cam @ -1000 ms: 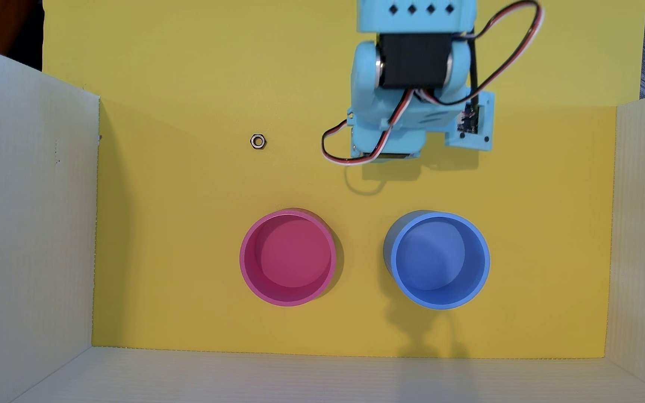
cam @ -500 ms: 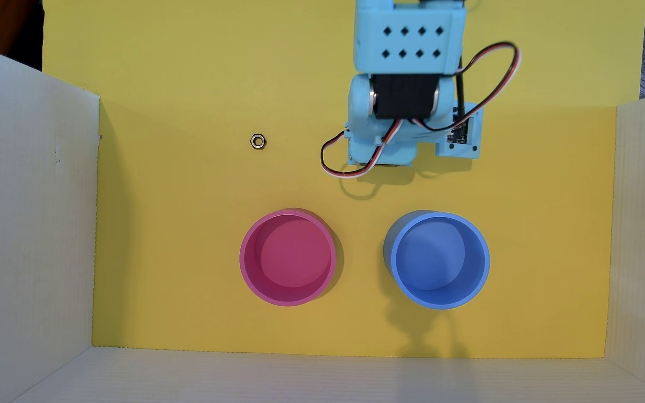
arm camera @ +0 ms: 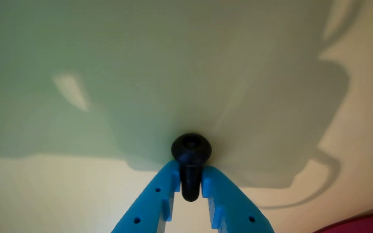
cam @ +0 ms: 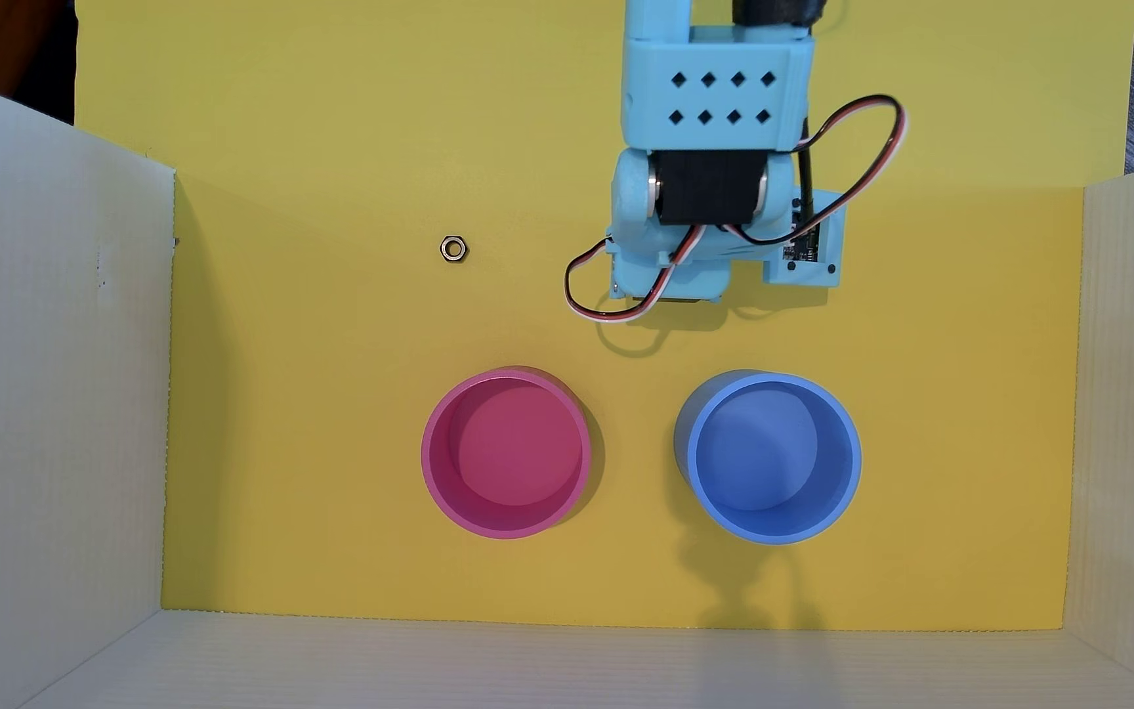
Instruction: Pick up the bolt and place it in the pink box
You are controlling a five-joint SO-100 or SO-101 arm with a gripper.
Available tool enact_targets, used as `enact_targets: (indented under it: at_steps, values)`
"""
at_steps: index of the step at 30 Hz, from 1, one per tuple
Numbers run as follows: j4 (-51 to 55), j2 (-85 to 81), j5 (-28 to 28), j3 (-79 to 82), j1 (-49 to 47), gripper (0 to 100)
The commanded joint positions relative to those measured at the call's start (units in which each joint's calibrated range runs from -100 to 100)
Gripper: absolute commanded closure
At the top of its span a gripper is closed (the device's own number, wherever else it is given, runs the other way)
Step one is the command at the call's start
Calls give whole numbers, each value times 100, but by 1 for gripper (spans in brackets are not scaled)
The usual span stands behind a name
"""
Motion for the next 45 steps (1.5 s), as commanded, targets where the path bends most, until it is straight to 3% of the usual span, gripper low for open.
enact_targets:
  at_steps: [1,8,13,28,39,45]
  values:
    - [70,-819,29,-83,191,99]
    - [679,-3016,35,-101,463,99]
    - [696,-3353,35,-381,618,99]
    - [765,-213,-17,-4009,905,99]
    - [1194,1370,-28,-5573,1332,98]
    - [1322,1496,9,-5528,1258,81]
